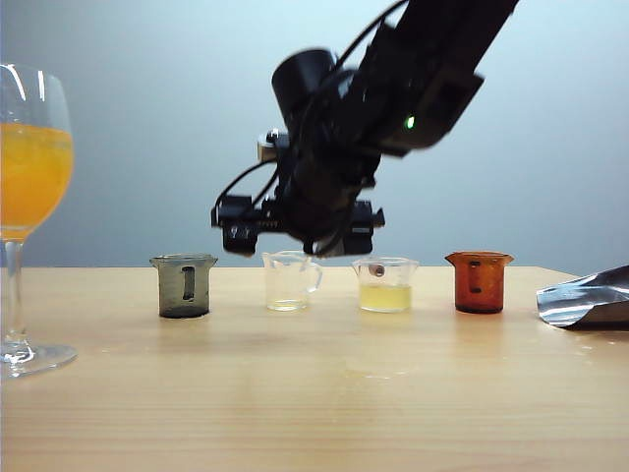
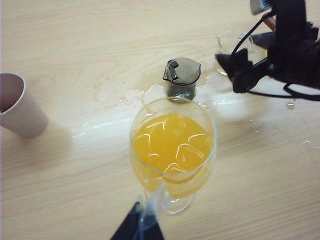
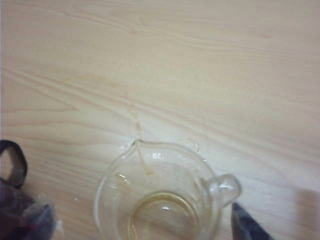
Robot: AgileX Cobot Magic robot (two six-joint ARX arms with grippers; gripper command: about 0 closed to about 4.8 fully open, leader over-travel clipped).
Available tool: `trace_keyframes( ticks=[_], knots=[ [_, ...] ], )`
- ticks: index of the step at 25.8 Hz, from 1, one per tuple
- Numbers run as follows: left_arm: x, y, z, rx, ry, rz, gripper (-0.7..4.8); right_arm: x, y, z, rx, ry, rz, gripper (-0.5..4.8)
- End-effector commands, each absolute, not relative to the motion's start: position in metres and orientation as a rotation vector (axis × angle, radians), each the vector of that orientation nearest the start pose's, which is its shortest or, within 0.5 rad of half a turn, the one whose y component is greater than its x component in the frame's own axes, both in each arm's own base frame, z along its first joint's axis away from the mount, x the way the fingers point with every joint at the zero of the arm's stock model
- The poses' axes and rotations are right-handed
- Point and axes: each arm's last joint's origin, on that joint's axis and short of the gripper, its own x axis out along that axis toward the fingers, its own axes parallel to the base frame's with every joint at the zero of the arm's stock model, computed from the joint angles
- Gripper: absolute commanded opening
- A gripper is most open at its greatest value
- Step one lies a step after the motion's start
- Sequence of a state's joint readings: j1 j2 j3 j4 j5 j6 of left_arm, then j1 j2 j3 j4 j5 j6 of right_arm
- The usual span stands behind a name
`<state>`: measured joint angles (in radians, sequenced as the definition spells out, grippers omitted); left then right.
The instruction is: Pick up the second measuring cup from the left, pour the orange juice inside into the goblet, and finally put the measuring cup back in its original place.
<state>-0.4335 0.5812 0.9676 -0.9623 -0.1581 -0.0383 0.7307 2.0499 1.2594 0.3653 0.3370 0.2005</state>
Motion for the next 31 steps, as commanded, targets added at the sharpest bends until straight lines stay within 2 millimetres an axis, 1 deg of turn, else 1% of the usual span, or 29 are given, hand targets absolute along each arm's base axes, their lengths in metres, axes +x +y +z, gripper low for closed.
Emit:
trace_keyframes(
  ticks=[1,4,5,6,7,8,10,11,12,13,14,15,16,17,18,19,20,21,23,24,25,26,27,29,31],
  knots=[
    [0.079,-0.031,0.346,0.126,0.539,-0.259,-0.03,0.328,0.282,0.191,-0.042,0.432,0.344,4.62],
    [0.079,-0.031,0.346,0.125,0.539,-0.259,-0.03,0.318,0.272,0.211,-0.075,0.487,0.337,4.62],
    [0.079,-0.031,0.346,0.126,0.539,-0.259,-0.03,0.314,0.269,0.219,-0.083,0.499,0.334,4.28],
    [0.079,-0.031,0.346,0.126,0.539,-0.260,-0.03,0.310,0.265,0.229,-0.074,0.502,0.329,2.76],
    [0.079,-0.031,0.346,0.126,0.539,-0.259,-0.03,0.307,0.262,0.239,-0.066,0.488,0.333,1.14],
    [0.079,-0.031,0.346,0.126,0.539,-0.259,-0.03,0.303,0.258,0.254,-0.060,0.453,0.343,0.00],
    [0.079,-0.031,0.346,0.126,0.539,-0.259,-0.03,0.297,0.253,0.270,-0.066,0.424,0.359,-0.01],
    [0.079,-0.031,0.346,0.126,0.539,-0.259,-0.03,0.290,0.246,0.284,-0.090,0.413,0.389,-0.01],
    [0.079,-0.031,0.346,0.125,0.539,-0.259,-0.03,0.286,0.241,0.292,-0.100,0.417,0.409,-0.01],
    [0.079,-0.031,0.346,0.125,0.539,-0.259,-0.03,0.278,0.228,0.305,-0.111,0.419,0.440,-0.01],
    [0.079,-0.031,0.346,0.126,0.540,-0.260,-0.03,0.273,0.219,0.312,-0.106,0.410,0.457,-0.01],
    [0.079,-0.031,0.346,0.125,0.539,-0.259,-0.03,0.263,0.202,0.320,-0.099,0.387,0.474,-0.01],
    [0.079,-0.031,0.346,0.126,0.539,-0.259,-0.03,0.256,0.190,0.322,-0.090,0.375,0.461,-0.01],
    [0.079,-0.031,0.346,0.125,0.539,-0.259,-0.03,0.243,0.165,0.323,-0.075,0.360,0.424,-0.01],
    [0.079,-0.031,0.346,0.125,0.539,-0.259,-0.03,0.236,0.153,0.323,-0.068,0.354,0.403,-0.01],
    [0.078,-0.031,0.346,0.125,0.539,-0.259,-0.03,0.218,0.123,0.320,-0.049,0.333,0.345,-0.01],
    [0.078,-0.031,0.345,0.124,0.536,-0.260,-0.03,0.211,0.112,0.318,-0.038,0.322,0.322,-0.01],
    [0.077,-0.030,0.344,0.122,0.529,-0.258,-0.03,0.194,0.092,0.316,-0.023,0.300,0.280,-0.01],
    [0.074,-0.029,0.340,0.116,0.525,-0.254,-0.03,0.172,0.071,0.311,-0.013,0.292,0.236,-0.01],
    [0.073,-0.026,0.335,0.106,0.519,-0.229,-0.03,0.154,0.054,0.307,-0.003,0.295,0.229,-0.01],
    [0.073,-0.024,0.331,0.101,0.519,-0.209,-0.03,0.146,0.048,0.305,0.005,0.301,0.233,-0.01],
    [0.072,-0.019,0.321,0.090,0.528,-0.156,-0.03,0.131,0.036,0.300,0.018,0.309,0.264,-0.01],
    [0.072,-0.017,0.315,0.085,0.538,-0.120,-0.03,0.126,0.033,0.297,0.025,0.311,0.272,-0.01],
    [0.070,-0.011,0.300,0.066,0.559,-0.061,-0.03,0.112,0.022,0.284,0.049,0.340,0.262,-0.01],
    [0.066,-0.007,0.287,0.053,0.567,-0.011,-0.03,0.105,0.015,0.270,0.074,0.378,0.244,-0.01]
  ],
)
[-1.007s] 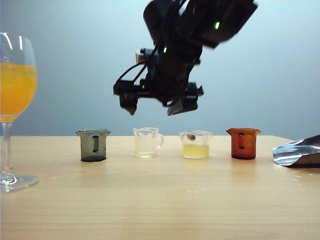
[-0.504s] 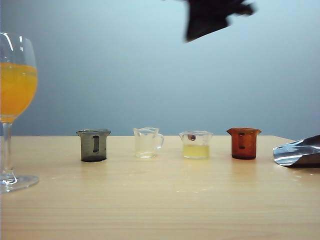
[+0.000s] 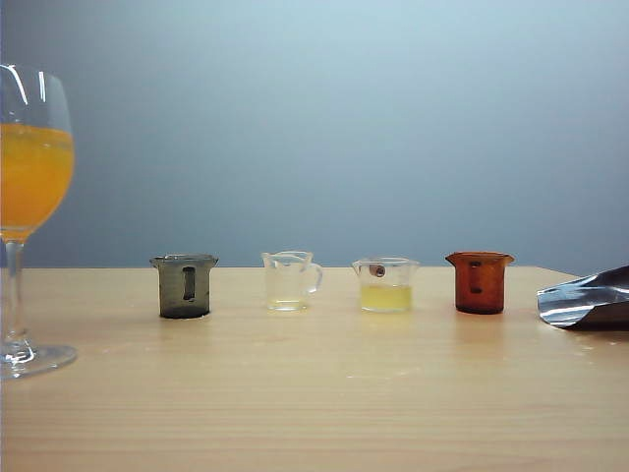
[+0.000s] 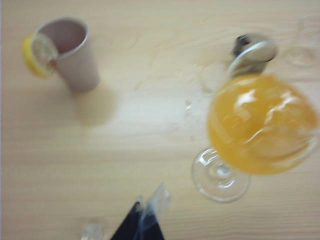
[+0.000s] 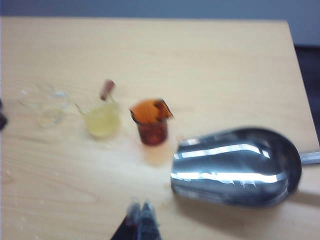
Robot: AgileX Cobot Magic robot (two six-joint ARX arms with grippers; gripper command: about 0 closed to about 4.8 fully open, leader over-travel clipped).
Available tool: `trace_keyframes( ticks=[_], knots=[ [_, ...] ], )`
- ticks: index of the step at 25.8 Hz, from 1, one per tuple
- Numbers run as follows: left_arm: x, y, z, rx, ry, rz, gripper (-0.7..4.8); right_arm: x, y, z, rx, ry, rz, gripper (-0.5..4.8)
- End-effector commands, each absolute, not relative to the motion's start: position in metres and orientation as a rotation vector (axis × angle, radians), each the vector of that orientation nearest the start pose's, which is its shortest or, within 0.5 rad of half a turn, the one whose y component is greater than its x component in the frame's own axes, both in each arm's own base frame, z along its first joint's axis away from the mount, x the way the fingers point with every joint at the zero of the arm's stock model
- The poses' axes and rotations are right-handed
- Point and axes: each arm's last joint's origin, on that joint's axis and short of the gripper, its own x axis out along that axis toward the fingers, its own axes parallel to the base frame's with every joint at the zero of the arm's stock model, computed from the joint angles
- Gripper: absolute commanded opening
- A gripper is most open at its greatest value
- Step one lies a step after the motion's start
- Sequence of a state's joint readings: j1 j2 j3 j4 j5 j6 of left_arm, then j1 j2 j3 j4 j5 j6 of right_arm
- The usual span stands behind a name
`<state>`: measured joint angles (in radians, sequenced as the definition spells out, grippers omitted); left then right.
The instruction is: Pick up the second measuring cup from the left, pour the orange juice inside into the goblet, and finally put the measuring cup back in its original place.
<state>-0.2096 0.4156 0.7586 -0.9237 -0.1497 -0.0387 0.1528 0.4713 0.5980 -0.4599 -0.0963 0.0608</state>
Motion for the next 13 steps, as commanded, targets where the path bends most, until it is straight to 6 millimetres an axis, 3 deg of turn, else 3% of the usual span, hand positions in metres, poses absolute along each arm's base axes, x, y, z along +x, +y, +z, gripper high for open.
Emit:
trace_keyframes(
  ticks=[1,7,10,13],
  knots=[
    [0.065,-0.006,0.283,0.046,0.545,0.010,-0.03,0.104,0.013,0.264,0.097,0.388,0.228,-0.01],
    [0.060,-0.002,0.265,-0.004,0.253,0.056,-0.03,0.114,0.007,0.221,0.140,0.357,0.209,-0.01],
    [0.061,-0.001,0.233,-0.015,0.177,0.068,-0.03,0.120,0.006,0.198,0.126,0.308,0.155,-0.01],
    [0.067,-0.001,0.210,-0.010,0.227,0.076,-0.03,0.120,0.005,0.188,0.121,0.317,0.131,0.01]
  ],
)
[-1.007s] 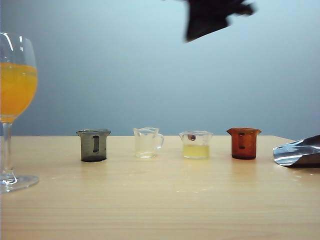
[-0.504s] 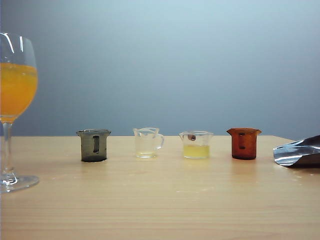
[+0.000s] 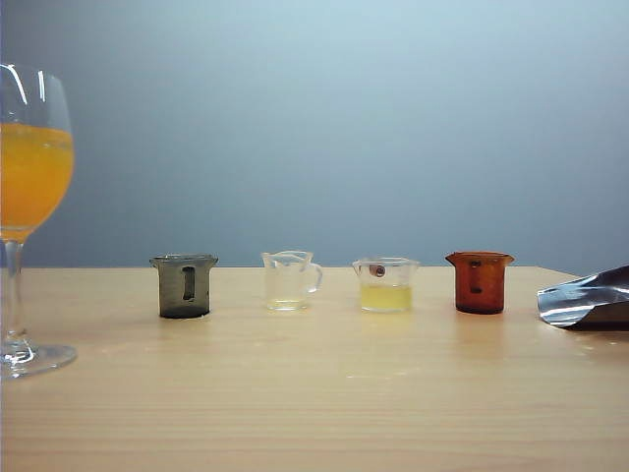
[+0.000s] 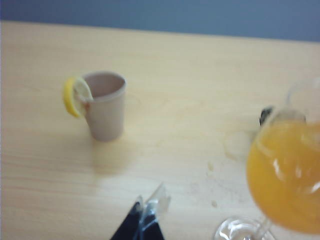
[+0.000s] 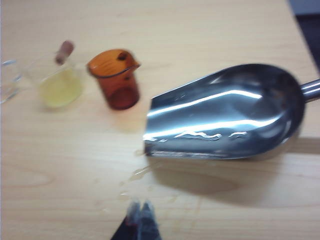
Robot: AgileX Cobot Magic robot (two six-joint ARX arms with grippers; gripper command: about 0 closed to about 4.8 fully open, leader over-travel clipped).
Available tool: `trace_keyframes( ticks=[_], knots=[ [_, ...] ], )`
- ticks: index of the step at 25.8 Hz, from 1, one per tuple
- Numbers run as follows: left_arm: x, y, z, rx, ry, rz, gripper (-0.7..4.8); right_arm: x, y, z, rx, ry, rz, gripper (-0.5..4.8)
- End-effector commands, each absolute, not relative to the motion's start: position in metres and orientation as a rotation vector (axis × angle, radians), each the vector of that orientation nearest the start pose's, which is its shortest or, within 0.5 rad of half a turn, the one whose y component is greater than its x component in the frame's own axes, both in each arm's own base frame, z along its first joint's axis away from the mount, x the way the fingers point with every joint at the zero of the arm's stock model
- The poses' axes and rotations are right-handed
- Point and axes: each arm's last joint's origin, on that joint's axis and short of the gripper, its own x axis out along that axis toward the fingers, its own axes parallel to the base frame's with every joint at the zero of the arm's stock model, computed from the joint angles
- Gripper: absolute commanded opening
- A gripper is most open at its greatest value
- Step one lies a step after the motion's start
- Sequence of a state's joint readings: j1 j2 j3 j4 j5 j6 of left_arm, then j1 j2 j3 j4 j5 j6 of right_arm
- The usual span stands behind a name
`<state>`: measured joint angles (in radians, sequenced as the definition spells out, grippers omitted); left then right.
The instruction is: Pick up the second measuring cup from the left, pour the orange juice inside into the goblet, and finally put the measuring cup back in its original place.
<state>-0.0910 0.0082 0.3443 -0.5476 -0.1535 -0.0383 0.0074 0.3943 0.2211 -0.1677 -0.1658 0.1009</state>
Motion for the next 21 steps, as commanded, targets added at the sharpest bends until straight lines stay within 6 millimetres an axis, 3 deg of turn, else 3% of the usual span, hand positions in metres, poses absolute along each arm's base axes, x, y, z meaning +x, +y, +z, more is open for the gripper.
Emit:
trace_keyframes(
  ticks=[1,2,6,13,18,21],
  knots=[
    [0.070,-0.001,0.201,-0.008,0.255,0.078,-0.03,0.120,0.005,0.186,0.120,0.329,0.120,0.01],
    [0.075,-0.001,0.184,-0.001,0.309,0.092,-0.03,0.119,0.005,0.185,0.120,0.336,0.121,0.01],
    [0.083,0.000,0.150,0.009,0.395,0.105,-0.03,0.118,0.005,0.185,0.121,0.343,0.120,0.00],
    [0.096,0.003,0.152,-0.025,0.140,0.135,-0.02,0.117,0.005,0.185,0.120,0.337,0.121,0.00],
    [0.096,0.003,0.153,-0.026,0.134,0.138,-0.02,0.107,0.004,0.189,0.114,0.234,0.124,0.01],
    [0.096,0.003,0.153,-0.026,0.134,0.138,-0.02,0.097,0.004,0.180,0.110,0.152,0.130,0.00]
  ],
)
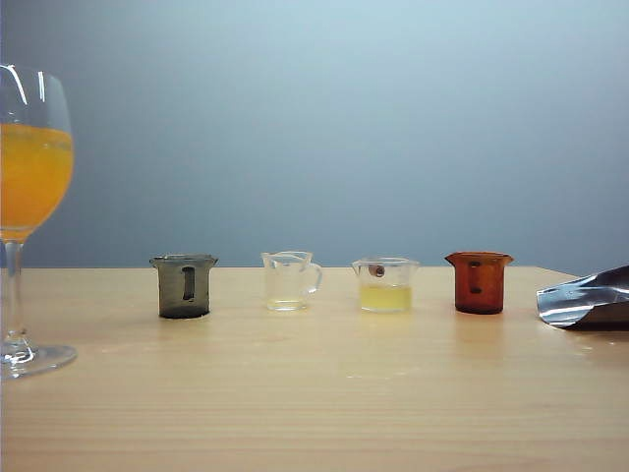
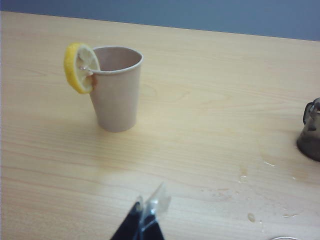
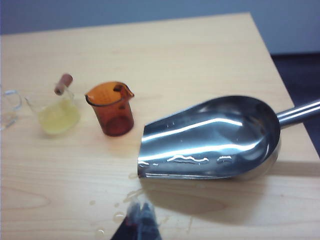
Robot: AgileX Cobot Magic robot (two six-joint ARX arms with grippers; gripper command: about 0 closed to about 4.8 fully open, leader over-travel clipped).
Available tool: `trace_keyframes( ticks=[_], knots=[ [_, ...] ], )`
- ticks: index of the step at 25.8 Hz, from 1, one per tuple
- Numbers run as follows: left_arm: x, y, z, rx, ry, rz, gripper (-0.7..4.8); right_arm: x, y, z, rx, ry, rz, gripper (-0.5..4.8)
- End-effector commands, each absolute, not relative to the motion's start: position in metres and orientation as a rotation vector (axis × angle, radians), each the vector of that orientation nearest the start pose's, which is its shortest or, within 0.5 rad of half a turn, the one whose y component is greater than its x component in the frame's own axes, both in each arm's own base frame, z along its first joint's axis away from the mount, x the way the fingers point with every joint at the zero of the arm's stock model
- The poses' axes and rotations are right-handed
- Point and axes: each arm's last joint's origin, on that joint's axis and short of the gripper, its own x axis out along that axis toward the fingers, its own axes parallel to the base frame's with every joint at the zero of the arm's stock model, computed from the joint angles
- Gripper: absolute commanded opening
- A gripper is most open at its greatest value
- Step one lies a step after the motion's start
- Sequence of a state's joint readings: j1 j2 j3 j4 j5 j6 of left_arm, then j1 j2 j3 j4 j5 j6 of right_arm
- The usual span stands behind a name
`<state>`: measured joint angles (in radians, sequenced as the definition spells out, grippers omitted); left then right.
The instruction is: Pick up the second measuring cup from the left, pour the orange juice inside into the goblet, and finally put the measuring cup back in its original place.
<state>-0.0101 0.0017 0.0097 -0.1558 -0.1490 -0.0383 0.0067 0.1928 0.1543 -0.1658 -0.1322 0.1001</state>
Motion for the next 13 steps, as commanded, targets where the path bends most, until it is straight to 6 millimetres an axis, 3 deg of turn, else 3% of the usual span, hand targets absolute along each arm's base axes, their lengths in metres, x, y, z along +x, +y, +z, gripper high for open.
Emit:
trace_keyframes(
  ticks=[1,7,13],
  knots=[
    [0.096,0.003,0.153,-0.026,0.134,0.138,-0.02,0.096,0.004,0.176,0.109,0.139,0.131,0.00],
    [0.096,0.003,0.152,-0.026,0.138,0.138,-0.02,0.096,0.004,0.152,0.110,0.160,0.129,0.00],
    [0.096,0.003,0.152,-0.026,0.139,0.134,-0.02,0.095,0.002,0.151,0.114,0.172,0.103,0.00]
  ],
)
